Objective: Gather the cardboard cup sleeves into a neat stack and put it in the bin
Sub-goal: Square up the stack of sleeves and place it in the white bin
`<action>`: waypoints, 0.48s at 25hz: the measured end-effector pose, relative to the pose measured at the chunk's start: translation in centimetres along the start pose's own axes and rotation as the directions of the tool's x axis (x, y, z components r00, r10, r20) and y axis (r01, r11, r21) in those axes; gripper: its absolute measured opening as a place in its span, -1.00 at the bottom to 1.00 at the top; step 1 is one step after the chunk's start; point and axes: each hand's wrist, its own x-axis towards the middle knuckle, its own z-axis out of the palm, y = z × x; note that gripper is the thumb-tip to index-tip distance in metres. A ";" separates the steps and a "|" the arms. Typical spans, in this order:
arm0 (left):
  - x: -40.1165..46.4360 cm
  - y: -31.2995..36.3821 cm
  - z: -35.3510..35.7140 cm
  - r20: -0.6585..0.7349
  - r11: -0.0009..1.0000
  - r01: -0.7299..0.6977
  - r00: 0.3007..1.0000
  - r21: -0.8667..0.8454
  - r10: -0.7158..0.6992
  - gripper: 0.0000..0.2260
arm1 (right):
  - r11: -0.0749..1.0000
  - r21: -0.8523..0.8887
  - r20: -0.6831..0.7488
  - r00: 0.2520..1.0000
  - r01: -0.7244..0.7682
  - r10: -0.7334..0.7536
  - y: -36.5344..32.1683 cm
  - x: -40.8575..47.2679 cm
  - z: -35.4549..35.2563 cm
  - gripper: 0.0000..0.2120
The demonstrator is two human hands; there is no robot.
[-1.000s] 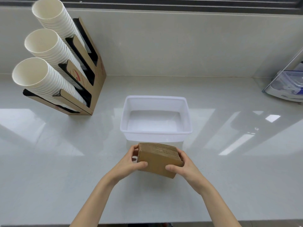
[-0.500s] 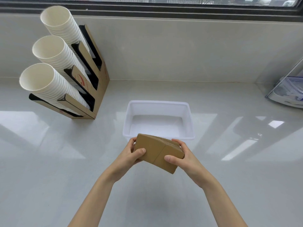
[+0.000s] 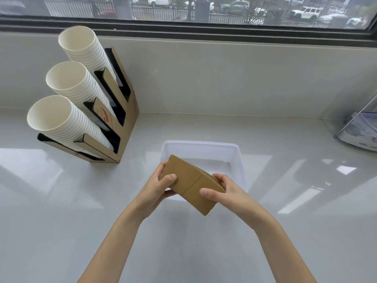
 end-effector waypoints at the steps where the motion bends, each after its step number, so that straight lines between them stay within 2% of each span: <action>1: 0.4 0.3 -0.3 0.007 1.000 0.001 1.000 -0.001 -0.001 -0.43 | 1.000 -0.027 0.016 1.000 0.014 -0.013 -0.6 0.3 -0.3 -0.14; 5: 2.0 1.9 -1.2 0.040 0.999 0.022 0.999 0.031 -0.023 -0.49 | 0.993 -0.112 0.076 0.997 0.026 -0.018 -2.8 2.2 -1.0 -0.34; 9: 3.6 3.5 -1.5 0.066 0.994 0.039 0.997 0.103 -0.046 -0.57 | 0.990 -0.143 0.136 0.990 -0.007 0.027 -3.7 4.5 -0.4 -0.28; 12: 4.8 4.0 -1.7 0.062 0.987 0.061 0.996 0.146 -0.071 -0.56 | 0.999 -0.046 0.143 0.989 -0.023 0.029 -3.4 5.9 -0.1 -0.30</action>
